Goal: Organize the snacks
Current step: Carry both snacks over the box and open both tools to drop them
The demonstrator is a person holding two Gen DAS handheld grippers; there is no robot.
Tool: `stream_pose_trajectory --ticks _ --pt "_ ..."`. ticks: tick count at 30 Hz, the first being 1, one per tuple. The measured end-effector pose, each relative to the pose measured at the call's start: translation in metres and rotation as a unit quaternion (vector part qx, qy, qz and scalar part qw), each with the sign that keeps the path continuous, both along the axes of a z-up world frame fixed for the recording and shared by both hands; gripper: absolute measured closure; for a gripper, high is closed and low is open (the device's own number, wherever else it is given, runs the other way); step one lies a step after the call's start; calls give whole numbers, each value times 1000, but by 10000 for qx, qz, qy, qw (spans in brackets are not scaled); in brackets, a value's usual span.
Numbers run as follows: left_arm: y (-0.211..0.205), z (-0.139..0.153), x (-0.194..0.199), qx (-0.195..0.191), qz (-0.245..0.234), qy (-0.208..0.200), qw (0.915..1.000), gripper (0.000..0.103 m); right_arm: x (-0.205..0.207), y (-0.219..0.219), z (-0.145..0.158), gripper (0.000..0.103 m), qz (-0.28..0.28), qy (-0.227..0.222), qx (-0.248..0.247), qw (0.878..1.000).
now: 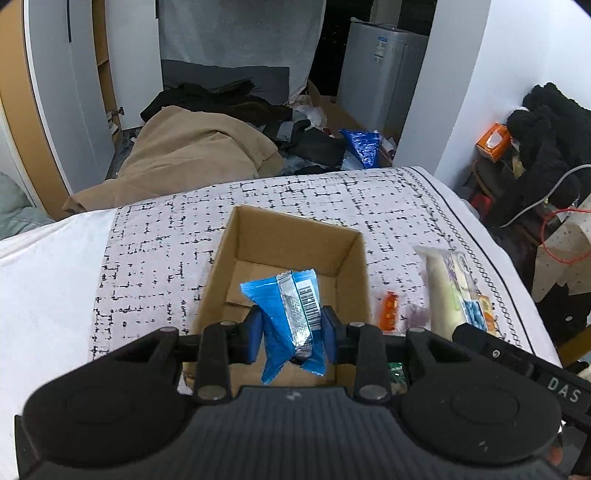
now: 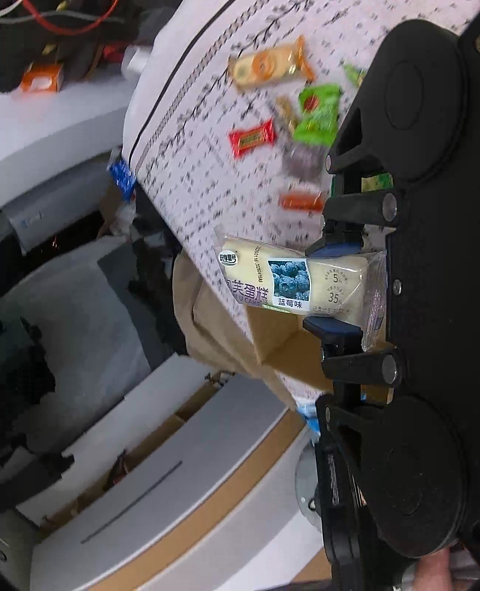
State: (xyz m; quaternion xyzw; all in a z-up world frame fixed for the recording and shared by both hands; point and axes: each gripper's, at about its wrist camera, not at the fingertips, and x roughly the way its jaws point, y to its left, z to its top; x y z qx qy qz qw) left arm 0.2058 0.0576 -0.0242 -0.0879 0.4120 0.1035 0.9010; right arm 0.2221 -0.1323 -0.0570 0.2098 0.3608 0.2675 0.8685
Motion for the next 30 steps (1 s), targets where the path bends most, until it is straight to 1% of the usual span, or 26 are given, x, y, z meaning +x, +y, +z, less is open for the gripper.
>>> stream_pose_trajectory --ticks 6,11,14,15,17,18,19,21,22,23,25,29,30 --pt "15 -12 8 -59 141 157 9998 70 4 24 1 69 282 -85 27 9996" --pt "22 -21 14 -104 210 284 9993 70 10 43 -3 69 430 -58 -14 9991" --pt "24 -24 17 -116 256 359 9990 70 9 51 -5 69 459 -116 -7 9989" --pt "24 -24 18 -95 226 384 9990 65 8 52 -6 68 443 -156 -5 9989" --pt "23 -24 20 -34 172 435 9989 62 7 55 -6 60 406 -182 -27 9990" --pt "22 -24 21 4 173 476 9987 58 7 55 -6 48 416 -156 -66 9990" --pt "22 -25 22 28 181 501 9986 55 6 56 -5 40 443 -146 -98 9989" --pt "22 -23 21 44 203 501 9985 52 3 55 -3 35 500 -170 -131 9985" --pt "21 -23 21 48 206 493 9986 47 3 54 -1 33 485 -162 -154 9986" --pt "21 -22 20 56 207 488 9986 44 2 53 0 33 445 -116 -194 9988" --pt "19 -20 18 82 217 481 9986 35 3 47 0 33 333 65 -243 9991" --pt "16 -15 15 38 210 438 9988 27 5 29 -1 32 96 339 -347 9988" --pt "16 -13 14 19 210 435 9988 24 5 24 0 32 50 386 -351 9986"
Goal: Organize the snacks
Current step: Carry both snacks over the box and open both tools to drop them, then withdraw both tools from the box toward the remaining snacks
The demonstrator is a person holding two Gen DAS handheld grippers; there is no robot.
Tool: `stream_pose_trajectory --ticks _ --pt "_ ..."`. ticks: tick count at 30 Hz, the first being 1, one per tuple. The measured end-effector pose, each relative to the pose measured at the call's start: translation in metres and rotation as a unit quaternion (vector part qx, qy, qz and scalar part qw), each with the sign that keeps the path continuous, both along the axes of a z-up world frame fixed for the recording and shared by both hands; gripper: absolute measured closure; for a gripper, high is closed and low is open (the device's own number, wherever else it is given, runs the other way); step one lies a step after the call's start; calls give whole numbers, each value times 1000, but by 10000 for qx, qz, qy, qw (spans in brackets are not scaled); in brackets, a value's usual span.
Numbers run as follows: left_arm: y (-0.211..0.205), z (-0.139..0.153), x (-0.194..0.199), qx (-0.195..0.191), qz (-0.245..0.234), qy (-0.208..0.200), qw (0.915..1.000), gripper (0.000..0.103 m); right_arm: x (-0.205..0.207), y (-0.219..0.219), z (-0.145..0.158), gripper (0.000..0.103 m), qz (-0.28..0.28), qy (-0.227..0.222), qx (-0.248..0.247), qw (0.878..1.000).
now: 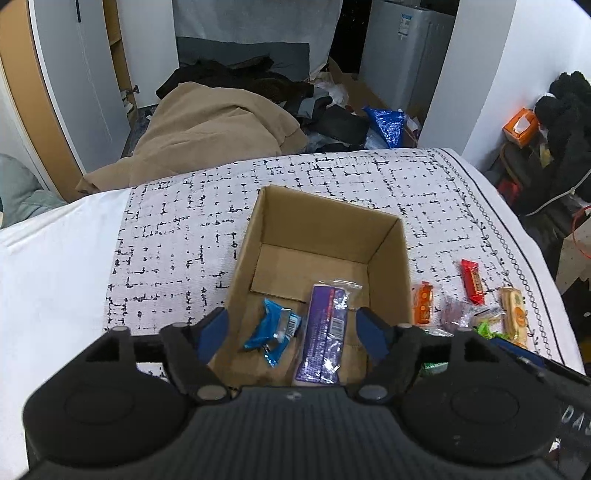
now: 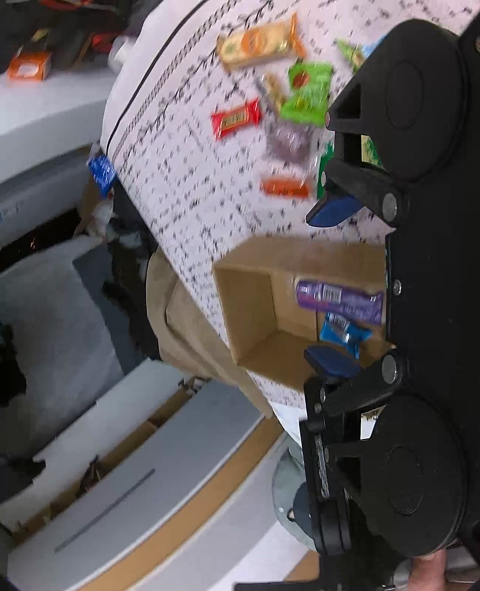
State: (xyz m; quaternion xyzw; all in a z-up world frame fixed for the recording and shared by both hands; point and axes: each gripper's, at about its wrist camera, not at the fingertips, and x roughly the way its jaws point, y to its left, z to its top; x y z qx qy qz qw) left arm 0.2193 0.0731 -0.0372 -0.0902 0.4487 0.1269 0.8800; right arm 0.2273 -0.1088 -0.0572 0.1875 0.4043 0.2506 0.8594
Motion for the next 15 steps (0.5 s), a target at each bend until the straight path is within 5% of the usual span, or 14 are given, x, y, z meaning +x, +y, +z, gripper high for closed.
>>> stream_pose_trajectory --ticks 15 --pt "-23 14 -18 -162 -115 -42 9998 15 -19 -59 18 16 -251 78 -63 9996"
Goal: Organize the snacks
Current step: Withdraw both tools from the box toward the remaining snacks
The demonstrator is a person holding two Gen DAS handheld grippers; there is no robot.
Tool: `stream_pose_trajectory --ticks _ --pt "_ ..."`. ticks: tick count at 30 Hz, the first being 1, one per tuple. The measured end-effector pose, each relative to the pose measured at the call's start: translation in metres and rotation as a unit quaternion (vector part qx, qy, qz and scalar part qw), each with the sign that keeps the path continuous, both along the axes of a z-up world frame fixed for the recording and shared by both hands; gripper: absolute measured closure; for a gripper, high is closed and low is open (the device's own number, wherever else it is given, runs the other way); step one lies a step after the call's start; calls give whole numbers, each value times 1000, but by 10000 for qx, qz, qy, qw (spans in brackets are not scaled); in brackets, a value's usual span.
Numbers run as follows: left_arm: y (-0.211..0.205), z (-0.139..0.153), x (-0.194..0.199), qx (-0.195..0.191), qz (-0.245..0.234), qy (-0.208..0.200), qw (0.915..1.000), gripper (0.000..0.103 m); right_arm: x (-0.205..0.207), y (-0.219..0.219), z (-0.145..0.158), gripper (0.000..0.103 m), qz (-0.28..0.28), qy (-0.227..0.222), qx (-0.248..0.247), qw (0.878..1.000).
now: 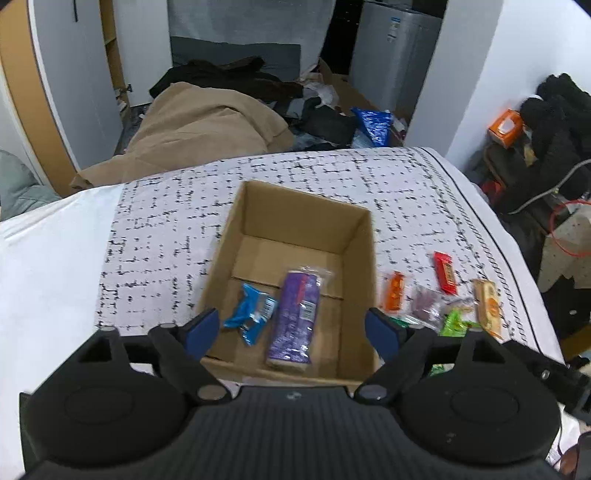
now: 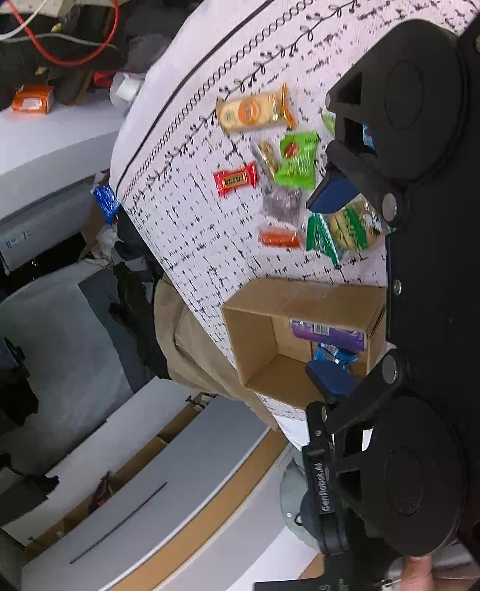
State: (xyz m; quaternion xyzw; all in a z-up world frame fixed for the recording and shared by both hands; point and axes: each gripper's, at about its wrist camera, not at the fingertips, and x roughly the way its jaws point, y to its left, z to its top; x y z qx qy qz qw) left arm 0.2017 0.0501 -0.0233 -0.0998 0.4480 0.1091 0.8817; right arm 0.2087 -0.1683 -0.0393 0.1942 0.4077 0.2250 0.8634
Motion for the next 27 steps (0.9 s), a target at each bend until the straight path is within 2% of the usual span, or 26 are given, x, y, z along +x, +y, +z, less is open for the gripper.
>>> stream_pose_trajectory --ticks 3,6,9,14,21,27 --pt "-8 0 -3 -50 -80 38 9999 14 -2 -9 1 15 -71 18 -10 10000" --pt "-15 0 -6 -101 -148 77 9998 14 -5 -19 1 7 -63 15 14 10000" --pt "-24 1 -9 -166 -216 153 9995 13 -5 -29 -1 6 -82 91 60 9999" --pt "-37 3 -16 -95 -214 146 9996 10 -8 -42 1 0 -78 80 -22 9999" --pt "-56 5 -22 -147 -330 -5 9993 0 -12 -59 0 0 -105 89 -143 9998" --pt "-72 2 -24 -179 -392 -23 9991 0 -11 -76 -6 0 -281 167 -248 9992"
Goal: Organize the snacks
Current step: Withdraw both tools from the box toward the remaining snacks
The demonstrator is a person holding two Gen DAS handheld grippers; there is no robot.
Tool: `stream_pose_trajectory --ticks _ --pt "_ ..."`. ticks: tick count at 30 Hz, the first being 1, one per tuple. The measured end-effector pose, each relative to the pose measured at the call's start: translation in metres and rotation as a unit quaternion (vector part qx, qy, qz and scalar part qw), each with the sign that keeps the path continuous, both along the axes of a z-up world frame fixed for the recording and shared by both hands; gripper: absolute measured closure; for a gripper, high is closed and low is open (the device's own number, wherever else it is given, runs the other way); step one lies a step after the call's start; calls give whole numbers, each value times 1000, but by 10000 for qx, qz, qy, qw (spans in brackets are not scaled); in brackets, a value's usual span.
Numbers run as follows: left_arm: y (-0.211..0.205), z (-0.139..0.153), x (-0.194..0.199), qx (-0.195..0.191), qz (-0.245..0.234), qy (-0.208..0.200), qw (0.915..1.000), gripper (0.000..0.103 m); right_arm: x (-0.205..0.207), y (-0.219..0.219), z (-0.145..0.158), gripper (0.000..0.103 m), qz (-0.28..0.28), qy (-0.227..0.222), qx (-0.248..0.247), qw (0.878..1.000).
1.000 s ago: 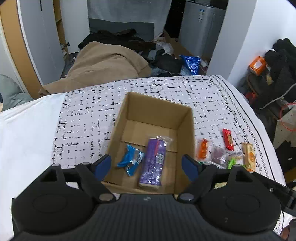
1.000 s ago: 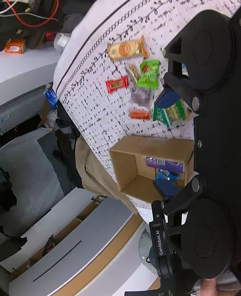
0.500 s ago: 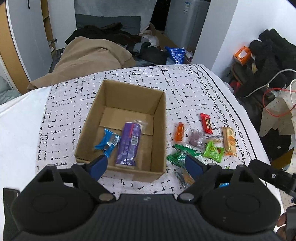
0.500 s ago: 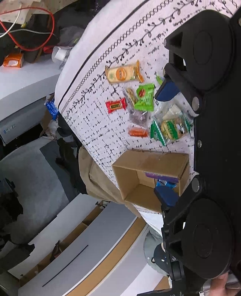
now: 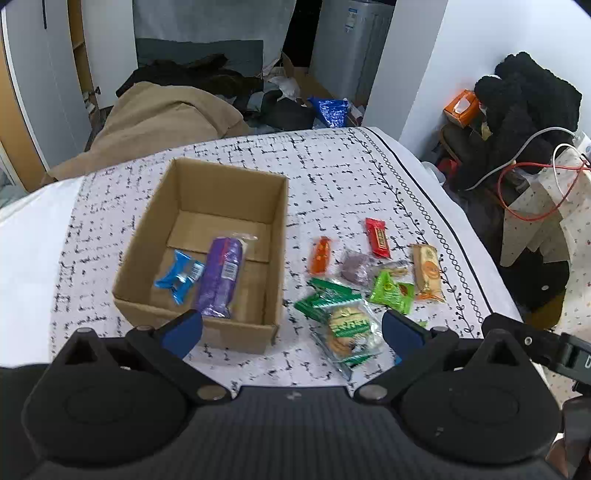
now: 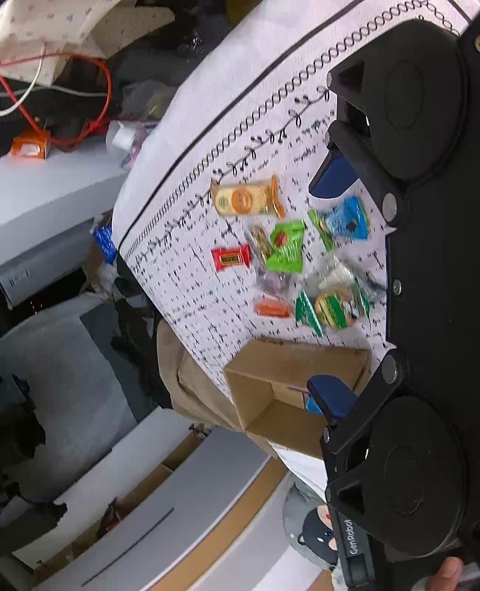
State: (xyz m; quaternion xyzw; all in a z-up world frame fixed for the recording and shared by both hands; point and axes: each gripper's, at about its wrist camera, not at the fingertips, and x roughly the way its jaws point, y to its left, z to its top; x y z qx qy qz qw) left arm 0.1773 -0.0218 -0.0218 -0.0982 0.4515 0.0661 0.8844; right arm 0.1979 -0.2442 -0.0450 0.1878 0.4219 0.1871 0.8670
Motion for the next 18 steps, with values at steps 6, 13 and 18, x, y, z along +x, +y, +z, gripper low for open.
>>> stream_pose_trajectory --ticks 6,13,18 --pt "-17 -9 1 -69 -149 83 9998 0 -2 -8 -3 0 -38 -17 -72 10000" --pt "-31 -31 7 -177 41 388 9991 0 14 -18 -24 0 -214 288 -13 9994" --pt "-41 -46 13 -226 36 459 9987 0 22 -24 -36 0 -391 434 -7 9983"
